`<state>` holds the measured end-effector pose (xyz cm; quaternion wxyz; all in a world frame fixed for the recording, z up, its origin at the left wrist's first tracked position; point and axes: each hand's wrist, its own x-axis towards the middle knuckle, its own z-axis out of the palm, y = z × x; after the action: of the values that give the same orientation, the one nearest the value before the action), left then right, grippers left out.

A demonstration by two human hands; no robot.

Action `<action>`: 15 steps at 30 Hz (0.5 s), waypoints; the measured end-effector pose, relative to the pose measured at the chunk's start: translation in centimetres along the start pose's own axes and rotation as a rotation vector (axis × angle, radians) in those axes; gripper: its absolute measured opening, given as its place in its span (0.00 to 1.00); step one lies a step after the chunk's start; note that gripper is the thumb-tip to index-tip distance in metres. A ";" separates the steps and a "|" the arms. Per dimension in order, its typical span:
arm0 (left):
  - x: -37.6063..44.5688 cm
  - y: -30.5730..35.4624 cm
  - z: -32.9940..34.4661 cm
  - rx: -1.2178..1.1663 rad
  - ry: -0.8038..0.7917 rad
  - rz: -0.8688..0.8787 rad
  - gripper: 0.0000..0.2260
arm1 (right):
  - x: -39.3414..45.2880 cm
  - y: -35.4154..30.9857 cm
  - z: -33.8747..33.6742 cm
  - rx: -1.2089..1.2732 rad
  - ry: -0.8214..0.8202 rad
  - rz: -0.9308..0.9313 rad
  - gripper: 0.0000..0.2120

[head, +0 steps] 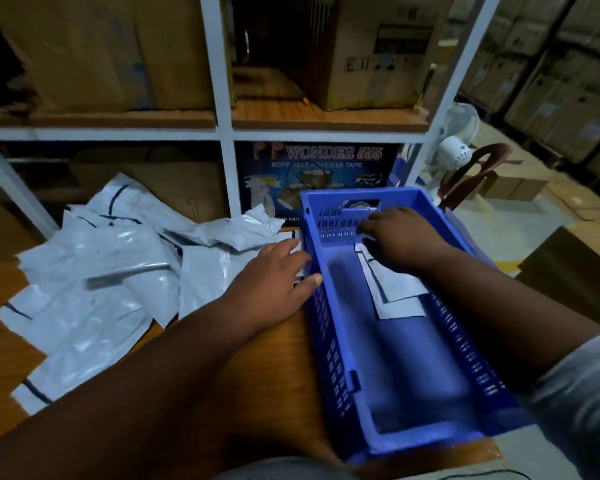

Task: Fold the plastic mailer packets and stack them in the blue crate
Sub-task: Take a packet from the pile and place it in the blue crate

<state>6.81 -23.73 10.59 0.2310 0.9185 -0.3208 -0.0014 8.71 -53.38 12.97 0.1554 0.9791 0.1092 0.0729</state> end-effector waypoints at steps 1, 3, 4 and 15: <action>-0.6 -0.5 -0.6 -0.003 -0.016 -0.022 0.24 | -0.4 -0.2 -0.1 0.021 -0.039 0.050 0.14; -1.6 -1.3 -1.3 -0.012 -0.049 -0.051 0.25 | -1.6 -0.4 1.1 0.080 -0.210 0.174 0.17; -2.1 -1.4 -1.4 -0.008 -0.062 -0.052 0.25 | -2.3 -0.5 2.1 0.107 -0.310 0.232 0.18; 0.2 1.5 0.5 0.098 -0.005 0.126 0.24 | -2.1 -2.4 9.6 0.252 -0.528 0.538 0.27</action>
<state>6.05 -25.11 10.77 0.1846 0.9067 -0.3783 0.0268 7.90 -54.47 2.96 0.0322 0.9692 -0.1867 -0.1572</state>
